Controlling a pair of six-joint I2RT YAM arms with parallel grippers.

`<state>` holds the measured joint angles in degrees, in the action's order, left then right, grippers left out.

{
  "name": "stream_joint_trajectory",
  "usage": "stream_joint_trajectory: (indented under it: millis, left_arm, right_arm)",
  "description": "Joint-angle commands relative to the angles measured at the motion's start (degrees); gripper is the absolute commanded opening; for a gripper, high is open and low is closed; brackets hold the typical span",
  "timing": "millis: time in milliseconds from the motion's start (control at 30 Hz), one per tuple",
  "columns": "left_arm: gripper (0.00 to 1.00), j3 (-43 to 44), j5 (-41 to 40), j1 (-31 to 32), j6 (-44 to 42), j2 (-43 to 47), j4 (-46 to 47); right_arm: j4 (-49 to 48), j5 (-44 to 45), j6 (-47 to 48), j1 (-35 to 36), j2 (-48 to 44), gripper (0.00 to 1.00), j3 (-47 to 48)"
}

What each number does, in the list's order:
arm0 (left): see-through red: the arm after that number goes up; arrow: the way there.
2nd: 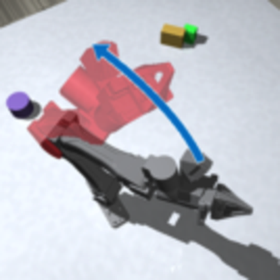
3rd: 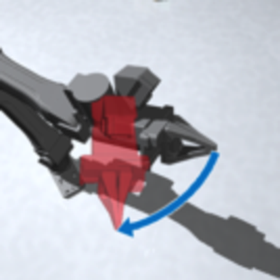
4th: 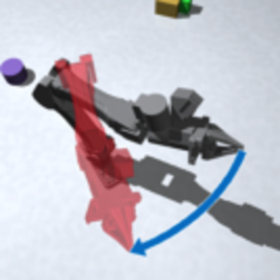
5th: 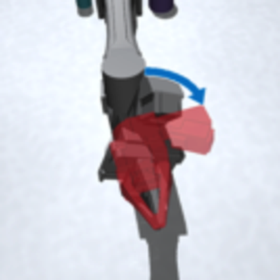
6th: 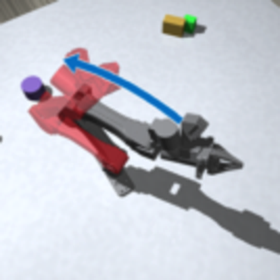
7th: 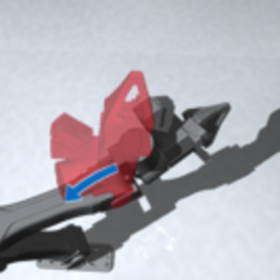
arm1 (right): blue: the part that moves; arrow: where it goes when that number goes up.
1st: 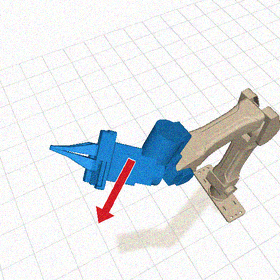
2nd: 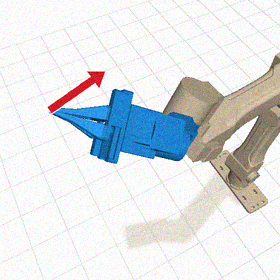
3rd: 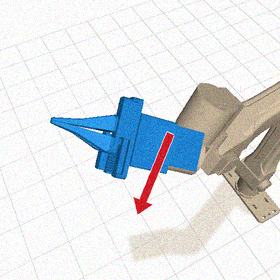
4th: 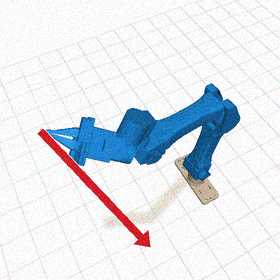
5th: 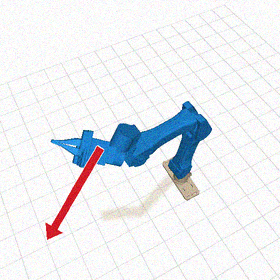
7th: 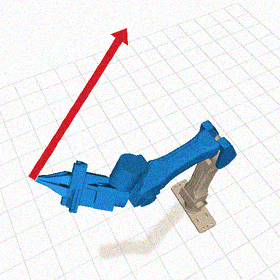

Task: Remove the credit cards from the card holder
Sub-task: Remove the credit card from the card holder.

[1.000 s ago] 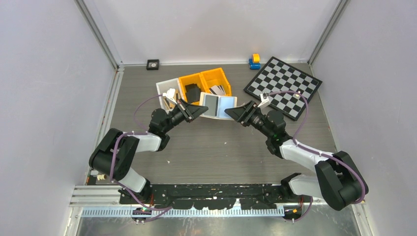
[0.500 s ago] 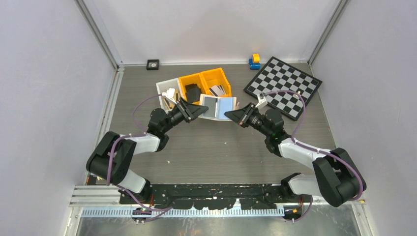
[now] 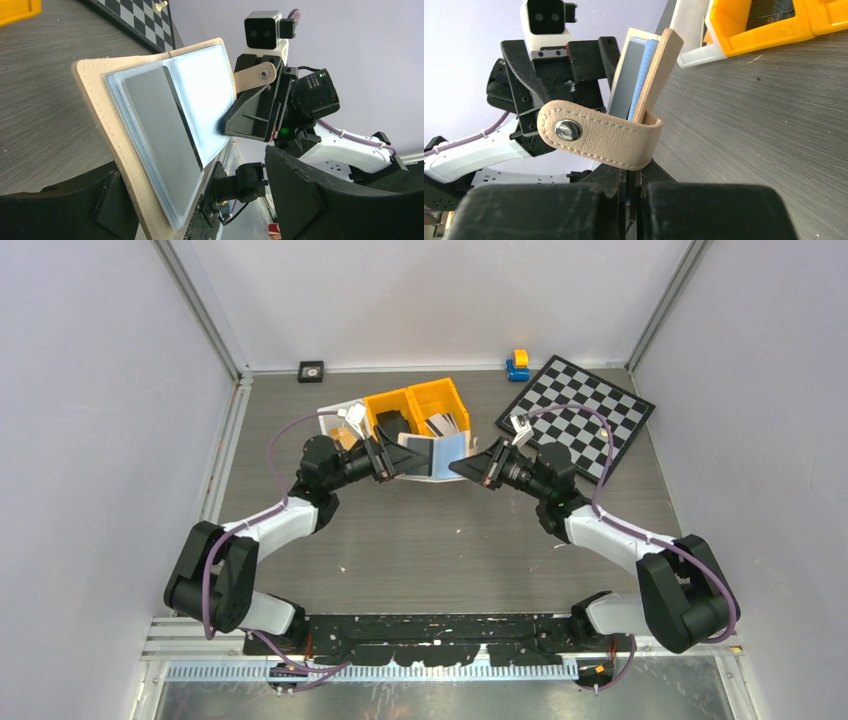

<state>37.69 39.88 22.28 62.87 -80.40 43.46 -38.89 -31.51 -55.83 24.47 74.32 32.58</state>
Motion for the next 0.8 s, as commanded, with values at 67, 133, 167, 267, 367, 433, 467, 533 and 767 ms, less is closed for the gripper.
stream_joint_trajectory:
  millis: [67, 133, 167, 267, 367, 433, 467, 533, 767]
  left_arm:
    - [0.85, -0.05, 5.08, -2.18, 2.87, -1.23, 5.7]
    - [0.85, -0.25, 5.13, -2.54, 3.12, -1.13, 6.28]
    - [0.85, -0.36, 5.04, -2.65, 3.18, -1.06, 6.59]
    - [0.81, -0.38, 5.46, -2.68, 3.36, -0.8, 6.95]
    - [0.71, -0.6, 5.28, -2.85, 3.38, -0.8, 7.22]
    - [0.62, -0.59, 5.4, -2.86, 3.89, -1.15, 7.99]
    - [0.59, -0.79, 5.52, -2.86, 4.27, -1.44, 8.67]
    - [0.54, -1.18, 5.6, -2.94, 5.04, -2.06, 10.55]
    - [0.45, -1.13, 6.25, -3.21, 7.12, -3.77, 12.26]
  right_arm:
    - [1.39, -6.1, 3.23, 0.0, -0.65, 0.01, 4.1]
    - [3.41, -5.95, 4.6, -0.01, -1.24, 0.01, 4.5]
    - [4.14, -5.96, 5.21, 0.03, -1.64, 0.0, 4.65]
    - [6.31, -6.02, 6.38, 0.04, -2.0, 0.0, 5.27]
    - [9.4, -6.13, 7.58, 0.05, -1.78, 0.01, 6.34]
    - [9.24, -6.34, 7.47, -0.03, -1.69, 0.01, 6.37]
    - [9.19, -6.36, 7.42, 0.03, -1.65, 0.01, 6.44]
    - [9.23, -6.35, 7.49, 0.03, -1.72, 0.0, 6.35]
    - [9.12, -6.3, 7.36, 0.05, -2.18, 0.01, 6.28]
